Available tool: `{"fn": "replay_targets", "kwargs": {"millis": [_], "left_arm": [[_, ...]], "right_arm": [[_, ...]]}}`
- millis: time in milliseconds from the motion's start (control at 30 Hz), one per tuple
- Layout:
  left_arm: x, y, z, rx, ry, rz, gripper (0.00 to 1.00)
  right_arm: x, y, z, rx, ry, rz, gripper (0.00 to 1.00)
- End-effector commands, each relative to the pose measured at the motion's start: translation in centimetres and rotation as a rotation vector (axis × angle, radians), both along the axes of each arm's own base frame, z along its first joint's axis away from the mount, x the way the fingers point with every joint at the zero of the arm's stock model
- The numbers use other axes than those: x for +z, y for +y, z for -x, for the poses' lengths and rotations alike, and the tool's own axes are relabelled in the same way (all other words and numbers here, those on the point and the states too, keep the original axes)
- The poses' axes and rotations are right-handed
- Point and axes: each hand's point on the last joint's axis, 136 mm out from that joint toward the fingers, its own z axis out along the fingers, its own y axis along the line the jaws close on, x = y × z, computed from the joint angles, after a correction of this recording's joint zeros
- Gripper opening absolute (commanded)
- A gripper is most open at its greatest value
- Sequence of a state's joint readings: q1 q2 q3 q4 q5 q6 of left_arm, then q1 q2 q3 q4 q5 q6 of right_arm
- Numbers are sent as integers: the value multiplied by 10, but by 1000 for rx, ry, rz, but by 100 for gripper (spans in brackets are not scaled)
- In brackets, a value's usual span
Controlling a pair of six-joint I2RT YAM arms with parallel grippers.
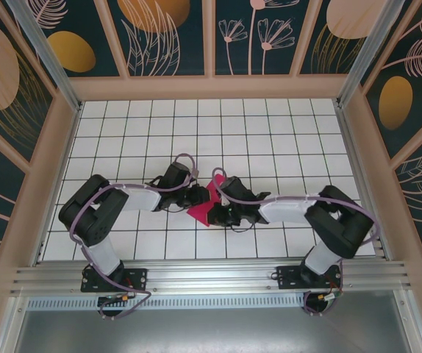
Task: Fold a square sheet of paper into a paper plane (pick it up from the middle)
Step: Fold the triangle a second time at the center of the table.
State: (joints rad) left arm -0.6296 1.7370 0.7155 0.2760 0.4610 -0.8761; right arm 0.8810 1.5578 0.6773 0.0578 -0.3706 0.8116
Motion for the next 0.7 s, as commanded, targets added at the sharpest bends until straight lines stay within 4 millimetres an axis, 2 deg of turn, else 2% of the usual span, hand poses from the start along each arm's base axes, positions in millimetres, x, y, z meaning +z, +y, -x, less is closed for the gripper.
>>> {"fn": "replay_targets", "kwargs": {"millis": [0, 133, 233, 333, 667], "left_arm": [[29, -3, -4, 11, -50, 41, 28], [54, -1, -9, 36, -102, 59, 33], [58, 4, -11, 51, -125, 35, 33], [55, 3, -8, 35, -114, 38, 31], [30, -12, -4, -41, -37, 49, 23]], "right_arm": [[8, -29, -24, -141, -67, 37, 21], [6, -41, -33, -221, -52, -18, 32], [7, -38, -38, -247, -51, -42, 36], [6, -32, -41, -253, -40, -62, 39], [-5, -37, -52, -338, -21, -34, 48]]}}
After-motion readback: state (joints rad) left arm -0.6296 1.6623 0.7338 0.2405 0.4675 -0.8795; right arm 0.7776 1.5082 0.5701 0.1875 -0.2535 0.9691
